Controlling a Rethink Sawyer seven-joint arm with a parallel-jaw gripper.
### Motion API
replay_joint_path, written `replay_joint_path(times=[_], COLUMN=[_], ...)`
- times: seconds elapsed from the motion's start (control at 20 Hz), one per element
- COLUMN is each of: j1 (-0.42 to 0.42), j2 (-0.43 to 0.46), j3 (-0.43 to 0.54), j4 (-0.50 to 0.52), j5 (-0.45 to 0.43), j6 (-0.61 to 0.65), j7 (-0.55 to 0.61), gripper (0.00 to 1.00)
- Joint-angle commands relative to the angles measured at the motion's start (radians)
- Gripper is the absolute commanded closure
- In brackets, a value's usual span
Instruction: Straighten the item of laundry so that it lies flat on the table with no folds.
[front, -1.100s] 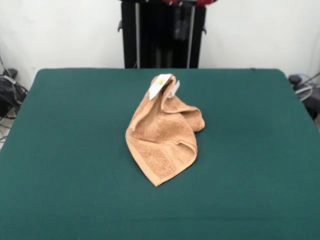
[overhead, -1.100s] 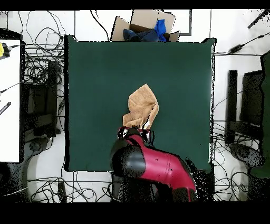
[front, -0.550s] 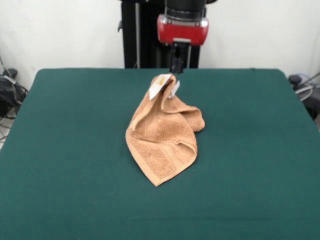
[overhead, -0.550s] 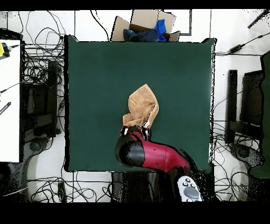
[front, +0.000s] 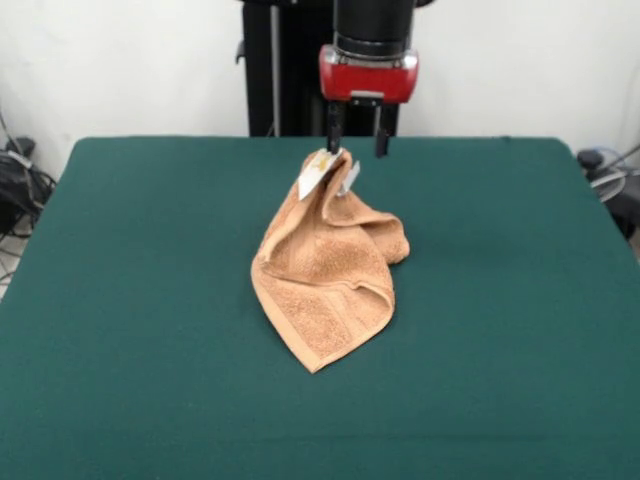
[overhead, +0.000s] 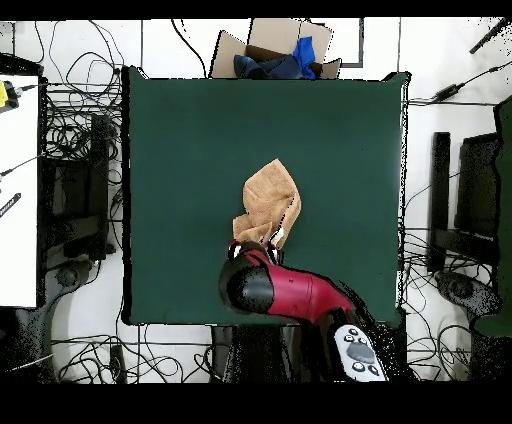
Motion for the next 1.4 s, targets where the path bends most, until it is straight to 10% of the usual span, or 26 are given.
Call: replay_joint_path(times=[0.05,0.95,1.4], j1=[-0.033,-0.268,-0.176], j2=[0.029,-0.056,-0.045], j3=[0.139,0.254,0.132], j4=[-0.025,0.082,0.050], j5=[-0.047,-0.198,-0.255], j6=[-0.067,-0.009,-0.031], j7=[0.114,0.037,0.103], gripper=[0.00,0.00,0.00])
